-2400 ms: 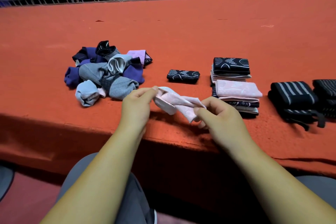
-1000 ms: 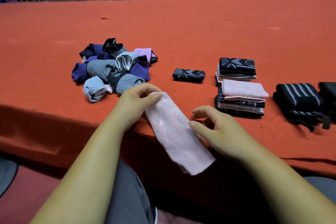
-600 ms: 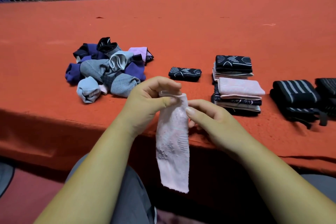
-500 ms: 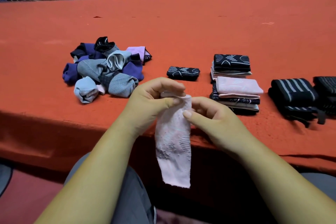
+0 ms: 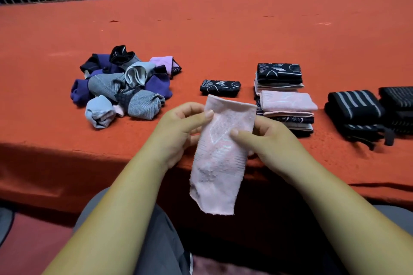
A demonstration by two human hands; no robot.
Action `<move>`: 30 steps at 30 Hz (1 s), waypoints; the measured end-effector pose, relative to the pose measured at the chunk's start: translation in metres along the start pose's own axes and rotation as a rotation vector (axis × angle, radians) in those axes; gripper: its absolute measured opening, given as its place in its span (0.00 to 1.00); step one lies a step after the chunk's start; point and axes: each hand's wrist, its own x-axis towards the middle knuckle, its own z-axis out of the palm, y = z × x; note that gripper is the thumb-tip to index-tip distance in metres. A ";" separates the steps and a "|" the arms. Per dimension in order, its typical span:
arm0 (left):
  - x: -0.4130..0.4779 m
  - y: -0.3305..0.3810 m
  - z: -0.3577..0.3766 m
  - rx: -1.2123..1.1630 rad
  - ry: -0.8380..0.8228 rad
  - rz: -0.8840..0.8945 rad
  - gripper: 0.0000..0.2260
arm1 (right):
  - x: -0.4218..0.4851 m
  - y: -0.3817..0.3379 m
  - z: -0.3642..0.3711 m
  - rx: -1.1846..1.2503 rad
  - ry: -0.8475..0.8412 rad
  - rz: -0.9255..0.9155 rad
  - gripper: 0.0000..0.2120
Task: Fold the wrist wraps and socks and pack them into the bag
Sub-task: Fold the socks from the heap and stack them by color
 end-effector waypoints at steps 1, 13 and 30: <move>0.000 0.000 0.003 -0.043 0.006 -0.006 0.07 | 0.001 0.001 -0.001 -0.078 0.017 0.014 0.02; -0.005 -0.003 0.006 0.222 -0.005 -0.048 0.03 | 0.009 0.009 -0.008 0.054 0.059 0.121 0.04; -0.001 -0.003 0.007 0.104 -0.009 0.016 0.12 | 0.010 0.008 -0.008 0.191 0.065 0.074 0.10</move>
